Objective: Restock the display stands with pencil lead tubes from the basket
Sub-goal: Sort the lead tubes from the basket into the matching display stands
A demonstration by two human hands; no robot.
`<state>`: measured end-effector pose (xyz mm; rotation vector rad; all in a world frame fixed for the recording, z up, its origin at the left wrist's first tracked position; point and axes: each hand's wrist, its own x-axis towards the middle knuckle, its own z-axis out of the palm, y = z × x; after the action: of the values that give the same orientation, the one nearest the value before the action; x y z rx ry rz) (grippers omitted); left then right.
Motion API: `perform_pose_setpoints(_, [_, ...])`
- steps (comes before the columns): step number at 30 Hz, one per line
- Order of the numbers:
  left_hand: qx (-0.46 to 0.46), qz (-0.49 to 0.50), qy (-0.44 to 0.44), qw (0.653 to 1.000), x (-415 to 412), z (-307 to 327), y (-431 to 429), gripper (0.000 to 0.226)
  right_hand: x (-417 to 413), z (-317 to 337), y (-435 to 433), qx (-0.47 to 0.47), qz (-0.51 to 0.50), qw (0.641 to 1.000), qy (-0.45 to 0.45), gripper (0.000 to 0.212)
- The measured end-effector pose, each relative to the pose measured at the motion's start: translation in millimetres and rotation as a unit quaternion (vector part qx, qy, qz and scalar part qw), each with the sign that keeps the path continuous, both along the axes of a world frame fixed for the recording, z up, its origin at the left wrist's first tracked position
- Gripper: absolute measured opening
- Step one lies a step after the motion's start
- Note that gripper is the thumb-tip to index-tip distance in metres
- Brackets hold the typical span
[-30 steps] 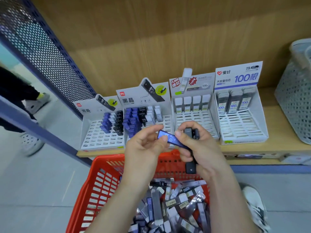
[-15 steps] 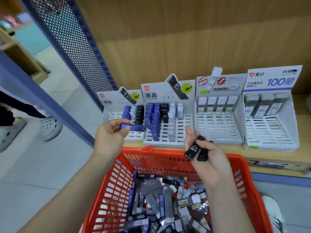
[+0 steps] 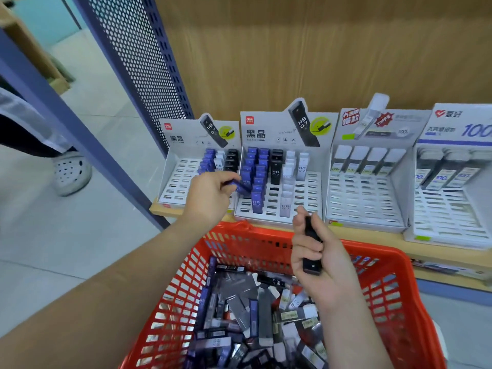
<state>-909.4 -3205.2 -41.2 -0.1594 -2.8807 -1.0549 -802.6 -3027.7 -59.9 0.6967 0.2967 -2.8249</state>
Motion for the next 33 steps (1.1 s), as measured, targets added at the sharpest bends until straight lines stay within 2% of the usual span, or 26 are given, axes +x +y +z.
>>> perform_pose_setpoints(6, [-0.144, -0.100, 0.008, 0.984, -14, -9, 0, 0.029, -5, -9, 1, 0.006, 0.010, 1.000, 0.009, 0.026])
perform_pose_setpoints(9, [-0.178, -0.127, 0.019, 0.976, -18, -14, 3, 0.028, -6, -15, 3, -0.028, 0.023, 0.998, 0.052, 0.076])
perform_pose_setpoints(11, [-0.162, -0.113, 0.022, 0.980, -20, -15, 4, 0.028, -6, -17, 5, -0.028, 0.024, 0.997, 0.065, 0.086])
perform_pose_setpoints(13, [-0.135, -0.102, 0.036, 0.985, -21, -12, 3, 0.025, -7, -15, 5, -0.015, 0.025, 0.998, 0.052, 0.079])
perform_pose_setpoints(15, [-0.106, -0.098, 0.053, 0.988, -25, -6, -2, 0.024, -10, -14, 5, 0.039, 0.027, 0.999, 0.027, 0.051])
perform_pose_setpoints(17, [-0.076, -0.093, 0.058, 0.991, -32, 4, -8, 0.026, -12, -10, 3, 0.095, 0.034, 0.995, 0.006, 0.040])
perform_pose_setpoints(19, [-0.070, -0.085, 0.055, 0.992, -38, 16, -15, 0.025, -13, -9, -2, 0.125, 0.043, 0.991, 0.000, 0.038])
perform_pose_setpoints(24, [-0.133, -0.053, 0.043, 0.989, -52, 38, -47, 0.017, -13, 0, -20, 0.169, 0.092, 0.981, 0.012, 0.032])
perform_pose_setpoints(28, [-0.120, -0.048, 0.036, 0.991, -52, 30, -65, 0.015, -15, 3, -39, 0.233, 0.138, 0.962, 0.017, 0.030])
perform_pose_setpoints(33, [-0.122, -0.032, 0.033, 0.991, -59, 14, -77, 0.016, -12, -7, -55, 0.254, 0.154, 0.955, 0.011, 0.036])
